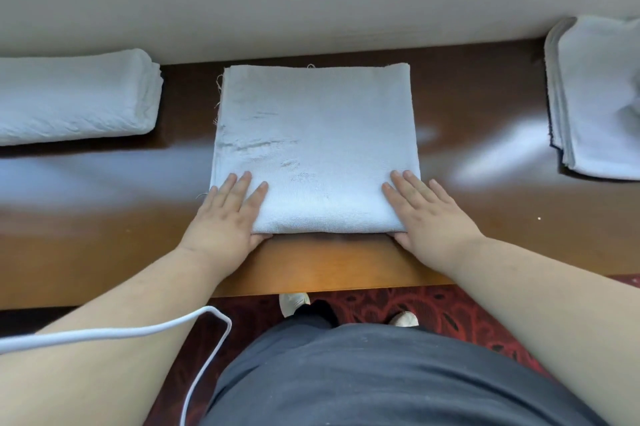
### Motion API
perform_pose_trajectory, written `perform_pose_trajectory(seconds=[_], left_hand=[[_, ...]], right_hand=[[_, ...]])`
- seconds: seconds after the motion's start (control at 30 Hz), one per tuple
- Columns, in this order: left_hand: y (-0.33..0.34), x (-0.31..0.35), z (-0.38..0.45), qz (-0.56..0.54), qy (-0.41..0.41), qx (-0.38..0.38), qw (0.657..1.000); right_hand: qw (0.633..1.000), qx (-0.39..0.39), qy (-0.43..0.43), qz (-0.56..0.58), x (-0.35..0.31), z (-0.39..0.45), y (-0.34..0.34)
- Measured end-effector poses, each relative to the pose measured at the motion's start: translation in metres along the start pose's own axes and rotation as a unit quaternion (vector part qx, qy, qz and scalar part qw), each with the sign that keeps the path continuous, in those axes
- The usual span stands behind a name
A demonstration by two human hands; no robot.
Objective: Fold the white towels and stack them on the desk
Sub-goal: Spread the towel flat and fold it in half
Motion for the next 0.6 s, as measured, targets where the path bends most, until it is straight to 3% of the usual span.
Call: perform_pose_trajectory(seconds=[0.13,0.27,0.37,0.43,0.5,0.6], left_hand=[[-0.005,-0.003,-0.017,-0.009,0.012,0.089,0.996],[-0.016,-0.011,-0.027,-0.051,-0.003,0.051,0.997],[-0.030,-0.021,-0.032,-0.097,0.005,0.032,0.995],[-0.044,-0.033,-0.037,-0.145,0.011,0.031,0.989],[-0.061,-0.046,-0.039,-0.192,0.013,0.026,0.981],[-0.087,-0.064,-0.036,-0.295,-0.023,0.050,0.954]], right_hand=[[0.997,0.080,-0.003,-0.011,-0.009,-0.003,-0.012],[0.999,0.030,0.017,-0.017,-0.011,-0.006,-0.025],[0.993,0.000,0.063,0.104,-0.005,-0.018,-0.032],[0.965,-0.008,0.110,0.238,-0.001,-0.032,-0.037],[0.910,0.000,0.171,0.378,0.000,-0.045,-0.043],[0.855,0.057,0.227,0.462,0.000,-0.045,-0.056]])
Point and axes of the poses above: each hand's wrist, its own z-axis towards the middle knuckle, its own y-axis out of the palm, x = y × z, the point moved 2 cm from there along z, towards the middle knuckle, and after that the axes turned 9 degrees about y, right-handed, at the moved point
